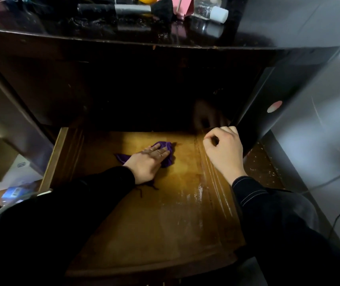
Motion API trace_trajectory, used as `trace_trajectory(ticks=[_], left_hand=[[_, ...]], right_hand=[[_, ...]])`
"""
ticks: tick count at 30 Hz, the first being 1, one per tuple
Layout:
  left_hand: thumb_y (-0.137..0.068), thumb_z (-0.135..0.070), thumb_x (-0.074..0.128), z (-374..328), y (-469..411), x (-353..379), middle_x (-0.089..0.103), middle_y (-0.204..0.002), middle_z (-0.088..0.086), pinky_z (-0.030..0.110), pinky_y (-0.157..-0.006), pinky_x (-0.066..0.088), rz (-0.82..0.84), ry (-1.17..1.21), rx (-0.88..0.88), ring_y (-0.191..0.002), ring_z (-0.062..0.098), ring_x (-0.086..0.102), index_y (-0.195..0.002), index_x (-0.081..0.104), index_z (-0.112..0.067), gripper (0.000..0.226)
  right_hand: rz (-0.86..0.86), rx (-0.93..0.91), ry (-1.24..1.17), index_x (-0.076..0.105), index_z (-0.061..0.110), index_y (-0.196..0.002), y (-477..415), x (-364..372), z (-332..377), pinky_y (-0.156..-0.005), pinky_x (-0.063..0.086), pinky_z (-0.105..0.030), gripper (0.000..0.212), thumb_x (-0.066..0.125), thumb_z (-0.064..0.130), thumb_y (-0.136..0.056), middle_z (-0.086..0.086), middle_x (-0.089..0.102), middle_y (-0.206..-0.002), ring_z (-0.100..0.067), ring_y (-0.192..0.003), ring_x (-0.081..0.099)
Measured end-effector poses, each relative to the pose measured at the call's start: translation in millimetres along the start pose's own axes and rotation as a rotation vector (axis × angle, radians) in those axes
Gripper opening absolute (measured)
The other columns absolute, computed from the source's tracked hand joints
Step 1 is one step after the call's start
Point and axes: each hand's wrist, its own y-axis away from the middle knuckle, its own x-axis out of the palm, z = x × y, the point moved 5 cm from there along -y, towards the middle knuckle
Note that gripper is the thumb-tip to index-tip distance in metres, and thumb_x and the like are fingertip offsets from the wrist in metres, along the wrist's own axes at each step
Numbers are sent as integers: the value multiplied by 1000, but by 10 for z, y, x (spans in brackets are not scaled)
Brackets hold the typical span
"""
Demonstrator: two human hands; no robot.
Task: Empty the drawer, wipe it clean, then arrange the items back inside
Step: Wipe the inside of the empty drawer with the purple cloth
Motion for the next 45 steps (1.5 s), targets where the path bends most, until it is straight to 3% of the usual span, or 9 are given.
trace_trajectory(ticks=[9,13,17,20,26,30,34,41,45], left_hand=[[-103,-24,35,-741,1056,418,15,-166,-2,38,-125,5,240,-15,519,-153,17,-3,-159,14,-19,61],[-102,-21,43,-372,551,93,40,-156,8,35,-118,33,-16,27,245,-147,24,33,-155,33,-17,54],[-106,-21,33,-166,225,79,13,-166,6,33,-125,7,31,-9,16,-154,22,2,-160,12,-14,58],[-102,-16,37,-381,499,197,7,-167,9,32,-123,-4,77,-80,121,-154,24,1,-160,6,-13,65],[-94,-18,52,-976,1368,458,16,-166,4,42,-125,2,303,-56,644,-154,24,1,-158,19,-12,72],[-96,-13,54,-750,887,165,40,-156,8,41,-120,27,67,25,372,-148,26,30,-152,38,-10,58],[-106,-23,33,-568,512,89,17,-166,7,33,-125,6,48,-42,169,-154,22,8,-159,15,-14,57],[-94,-19,49,-1191,1144,412,24,-164,6,42,-125,5,200,-4,606,-153,26,11,-157,26,-10,67],[-104,-23,42,-1103,976,330,33,-160,-1,41,-125,13,129,57,540,-152,21,17,-154,36,-16,51]], right_hand=[[14,-11,-6,69,17,-79,25,-38,42,-79,35,-25,15,58,19,-89,9,60,-85,-15,-100,46],[-6,-10,-23,69,17,-78,16,-34,24,-76,33,-24,15,58,20,-88,9,58,-83,-11,-96,42],[-9,-1,-33,69,17,-78,22,-54,36,-76,36,-26,15,58,20,-88,9,58,-82,-13,-97,44],[2,-8,-14,69,16,-79,37,-70,78,-78,42,-28,15,58,20,-88,7,62,-84,-17,-99,48],[10,-7,-9,69,13,-80,43,-79,92,-79,46,-31,15,58,19,-89,3,64,-86,-20,-102,50],[5,-5,-4,70,14,-81,30,-54,65,-77,41,-27,16,58,19,-89,4,63,-85,-19,-102,49],[2,-7,4,70,14,-81,19,-54,63,-77,38,-26,16,57,20,-90,6,61,-85,-19,-102,48],[19,-7,16,69,15,-80,24,-44,75,-77,38,-27,16,58,19,-89,5,61,-86,-20,-102,48],[5,-20,7,69,15,-78,25,-39,55,-78,40,-28,14,59,18,-88,9,57,-84,-19,-101,47]])
